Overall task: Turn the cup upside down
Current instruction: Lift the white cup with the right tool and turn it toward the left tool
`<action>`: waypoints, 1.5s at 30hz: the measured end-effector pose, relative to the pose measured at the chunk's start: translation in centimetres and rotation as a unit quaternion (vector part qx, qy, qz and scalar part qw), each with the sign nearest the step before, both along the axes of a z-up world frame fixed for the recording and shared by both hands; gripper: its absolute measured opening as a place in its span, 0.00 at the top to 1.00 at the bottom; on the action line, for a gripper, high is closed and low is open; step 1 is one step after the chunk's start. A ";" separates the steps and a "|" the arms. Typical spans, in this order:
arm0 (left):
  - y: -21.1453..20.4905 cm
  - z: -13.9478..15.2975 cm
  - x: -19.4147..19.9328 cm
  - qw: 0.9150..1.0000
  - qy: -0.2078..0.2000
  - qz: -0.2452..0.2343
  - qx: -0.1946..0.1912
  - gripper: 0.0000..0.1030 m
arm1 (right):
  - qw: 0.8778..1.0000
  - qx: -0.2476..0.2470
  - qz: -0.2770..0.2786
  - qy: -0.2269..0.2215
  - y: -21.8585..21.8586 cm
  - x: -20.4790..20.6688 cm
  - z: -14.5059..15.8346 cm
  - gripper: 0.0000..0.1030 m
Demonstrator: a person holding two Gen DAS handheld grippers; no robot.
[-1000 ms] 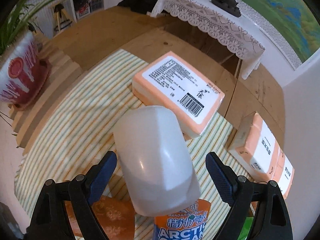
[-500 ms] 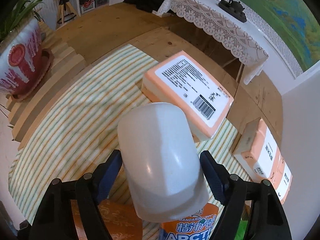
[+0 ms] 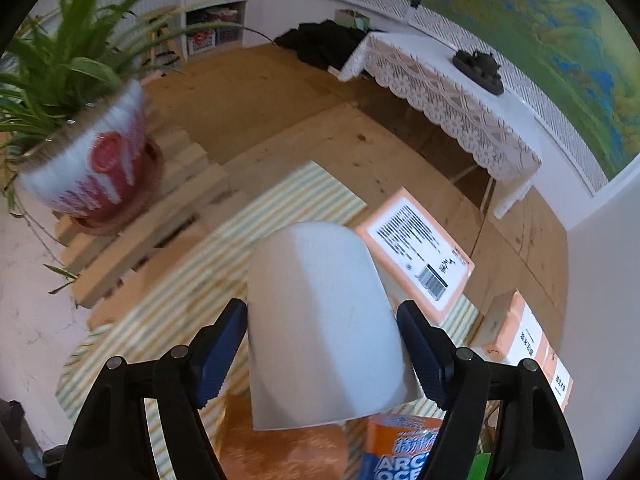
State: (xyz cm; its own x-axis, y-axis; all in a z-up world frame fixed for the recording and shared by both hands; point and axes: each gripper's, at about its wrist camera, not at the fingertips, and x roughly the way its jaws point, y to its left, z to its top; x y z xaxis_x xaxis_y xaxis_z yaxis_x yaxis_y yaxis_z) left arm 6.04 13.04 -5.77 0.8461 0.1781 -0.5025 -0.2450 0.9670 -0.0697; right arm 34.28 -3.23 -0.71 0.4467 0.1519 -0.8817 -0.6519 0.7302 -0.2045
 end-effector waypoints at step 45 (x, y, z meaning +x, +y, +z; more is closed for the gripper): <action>-12.4 -2.0 2.3 0.988 0.040 -0.144 0.026 0.01 | 0.966 0.229 -0.110 -0.052 -17.1 -18.3 -2.4 0.34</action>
